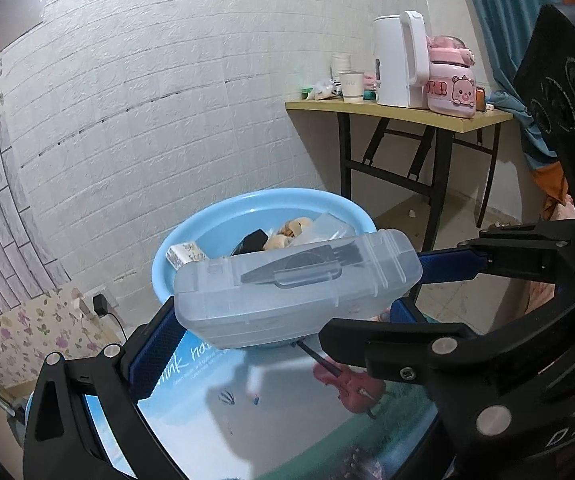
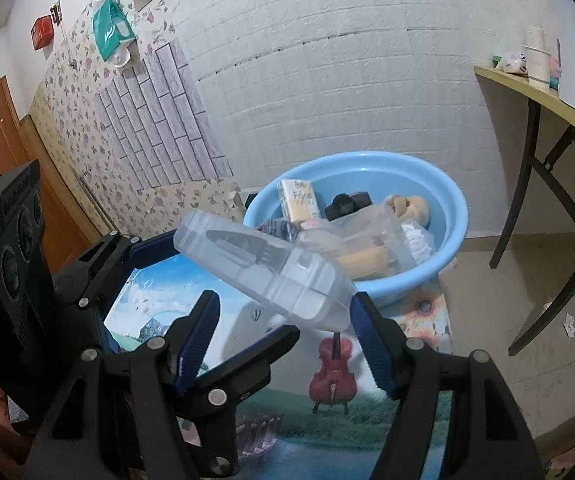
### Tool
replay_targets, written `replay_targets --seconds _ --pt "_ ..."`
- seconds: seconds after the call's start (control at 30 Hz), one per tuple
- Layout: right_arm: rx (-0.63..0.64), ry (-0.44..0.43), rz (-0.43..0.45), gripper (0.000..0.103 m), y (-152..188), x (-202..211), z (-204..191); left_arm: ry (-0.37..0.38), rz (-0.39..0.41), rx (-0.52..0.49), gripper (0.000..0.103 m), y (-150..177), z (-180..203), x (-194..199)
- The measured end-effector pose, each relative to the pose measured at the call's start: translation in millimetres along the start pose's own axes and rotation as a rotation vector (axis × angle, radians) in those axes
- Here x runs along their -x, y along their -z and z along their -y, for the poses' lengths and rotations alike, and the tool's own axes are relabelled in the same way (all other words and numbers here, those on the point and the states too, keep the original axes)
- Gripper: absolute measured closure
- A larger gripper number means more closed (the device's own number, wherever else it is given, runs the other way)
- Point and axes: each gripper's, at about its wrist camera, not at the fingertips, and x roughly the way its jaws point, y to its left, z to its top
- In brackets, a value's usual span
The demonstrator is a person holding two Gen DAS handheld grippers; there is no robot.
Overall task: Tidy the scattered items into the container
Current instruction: 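Lift the clear plastic case up over the basin with the right gripper, then lower the clear case into the basin and open the right gripper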
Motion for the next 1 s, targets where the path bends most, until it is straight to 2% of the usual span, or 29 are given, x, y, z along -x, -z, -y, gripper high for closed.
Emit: replay_targets --seconds 0.57,1.0 --pt "-0.053 -0.022 0.029 0.035 -27 -32 36 -0.013 -0.023 -0.011 0.002 -26 -8 -47" --pt "-0.065 -0.033 0.05 0.035 -49 -53 52 -0.042 -0.002 -0.016 0.002 -46 -17 -69"
